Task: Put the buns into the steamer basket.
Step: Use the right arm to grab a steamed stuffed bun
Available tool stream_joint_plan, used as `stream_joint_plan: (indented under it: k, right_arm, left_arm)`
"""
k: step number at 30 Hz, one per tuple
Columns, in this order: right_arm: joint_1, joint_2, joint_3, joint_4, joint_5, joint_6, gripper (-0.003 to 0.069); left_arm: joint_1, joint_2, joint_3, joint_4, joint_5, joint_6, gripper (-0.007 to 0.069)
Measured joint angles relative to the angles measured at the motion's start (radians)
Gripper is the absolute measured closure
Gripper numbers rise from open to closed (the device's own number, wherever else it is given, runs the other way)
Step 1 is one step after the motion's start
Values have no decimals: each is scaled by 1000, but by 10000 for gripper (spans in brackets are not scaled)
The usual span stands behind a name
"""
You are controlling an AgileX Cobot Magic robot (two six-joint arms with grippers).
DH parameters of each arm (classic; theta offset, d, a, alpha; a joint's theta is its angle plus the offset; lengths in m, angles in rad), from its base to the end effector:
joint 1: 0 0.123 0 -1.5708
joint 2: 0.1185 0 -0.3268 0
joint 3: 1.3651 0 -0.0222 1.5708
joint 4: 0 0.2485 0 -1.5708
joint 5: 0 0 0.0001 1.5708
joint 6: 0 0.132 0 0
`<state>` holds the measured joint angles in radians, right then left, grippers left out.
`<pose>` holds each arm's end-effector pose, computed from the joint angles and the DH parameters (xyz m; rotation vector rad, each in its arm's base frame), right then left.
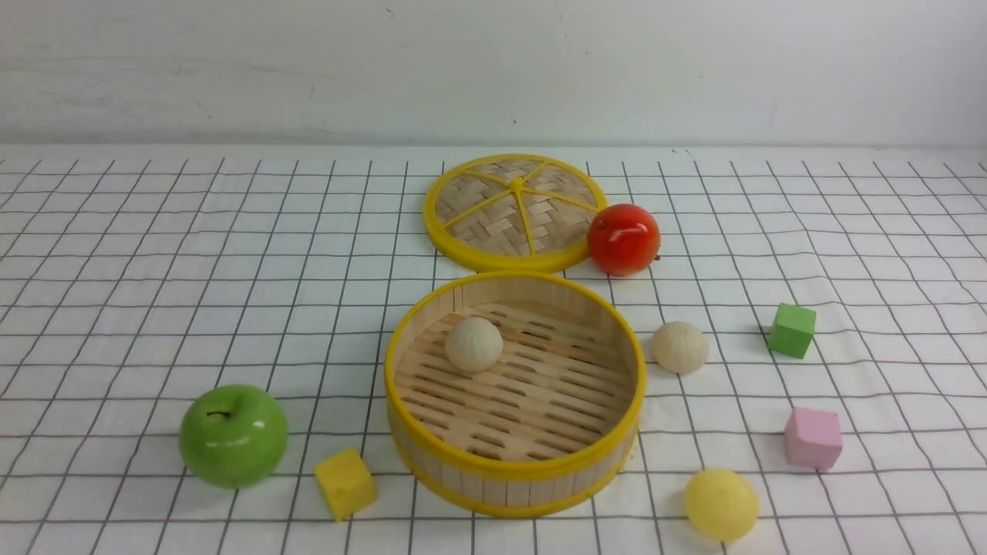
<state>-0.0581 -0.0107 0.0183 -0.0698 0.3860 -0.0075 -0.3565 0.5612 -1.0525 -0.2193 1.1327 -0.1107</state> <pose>0.0466 -0.0062 0.1603 0.0049 1.8778 -0.1142 0.0400 -0.0427 0.4157 0.2826 2.1329 -0.5406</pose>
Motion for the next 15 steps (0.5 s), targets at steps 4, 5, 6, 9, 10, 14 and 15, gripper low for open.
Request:
stream_joint_plan:
  k: [4,5,6,9,10,14,15]
  right_arm:
    - [0,0,0,0,0,0,419]
    - [0,0,0,0,0,0,419]
    - [0,0,0,0,0,0,419]
    - [0,0,0,0,0,0,419]
    - [0,0,0,0,0,0,419]
    - [0,-1,0,0,0,0,419]
    - [0,-1,0,0,0,0,419]
  left_arm:
    - [0,-202,219,8,-103,-19,591]
    - [0,-293,306,8,-140,-38,637]
    - [0,-383,379,6,-171,-56,638]
    - [0,-538,477,5,-219,-89,638]
    - [0,-564,501,6,-234,-109,638]
    - [0,-580,513,3,-254,-178,638]
    - [0,-580,513,-5,-261,-220,638]
